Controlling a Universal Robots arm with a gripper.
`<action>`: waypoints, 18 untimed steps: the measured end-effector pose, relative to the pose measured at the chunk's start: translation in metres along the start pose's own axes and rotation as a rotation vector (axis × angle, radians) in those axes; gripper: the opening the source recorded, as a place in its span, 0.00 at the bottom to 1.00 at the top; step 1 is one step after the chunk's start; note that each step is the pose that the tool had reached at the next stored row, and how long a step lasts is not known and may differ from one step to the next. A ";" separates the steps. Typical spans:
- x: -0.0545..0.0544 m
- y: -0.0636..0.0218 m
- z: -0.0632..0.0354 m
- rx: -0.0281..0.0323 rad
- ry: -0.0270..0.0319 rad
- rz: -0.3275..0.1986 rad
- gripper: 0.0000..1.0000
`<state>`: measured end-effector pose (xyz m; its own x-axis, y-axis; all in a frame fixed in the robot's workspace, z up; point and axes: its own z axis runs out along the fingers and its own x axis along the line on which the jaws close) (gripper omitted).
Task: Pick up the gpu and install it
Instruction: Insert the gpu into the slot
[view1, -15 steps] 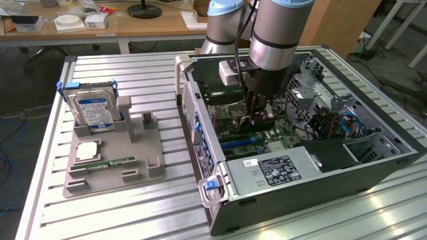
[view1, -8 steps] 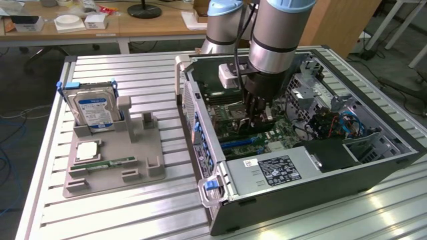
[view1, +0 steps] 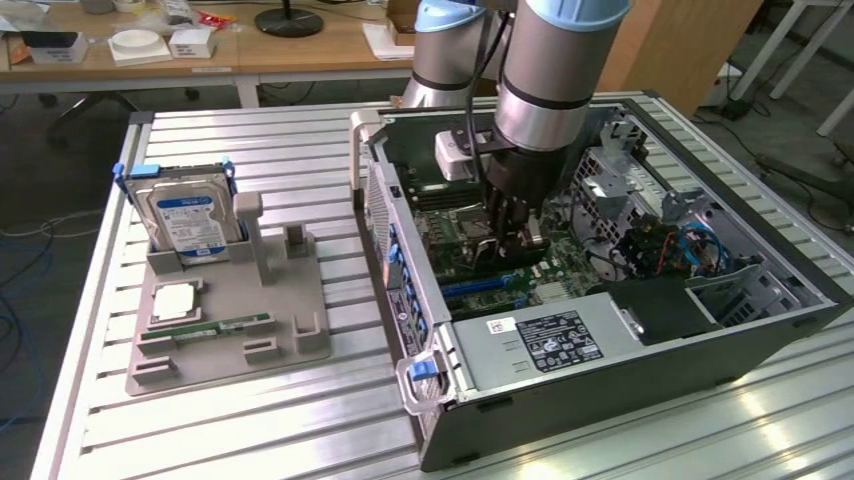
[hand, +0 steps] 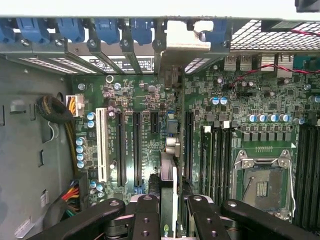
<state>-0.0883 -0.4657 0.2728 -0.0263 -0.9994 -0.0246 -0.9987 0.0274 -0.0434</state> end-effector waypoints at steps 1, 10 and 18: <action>0.000 0.0001 0.0008 -0.0004 -0.0001 0.000 0.26; 0.001 0.0021 0.0062 -0.0012 0.0000 0.000 0.26; 0.001 0.0031 0.0105 -0.0011 0.0000 0.000 0.26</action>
<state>-0.0909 -0.4665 0.2621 -0.0265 -0.9993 -0.0247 -0.9987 0.0275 -0.0423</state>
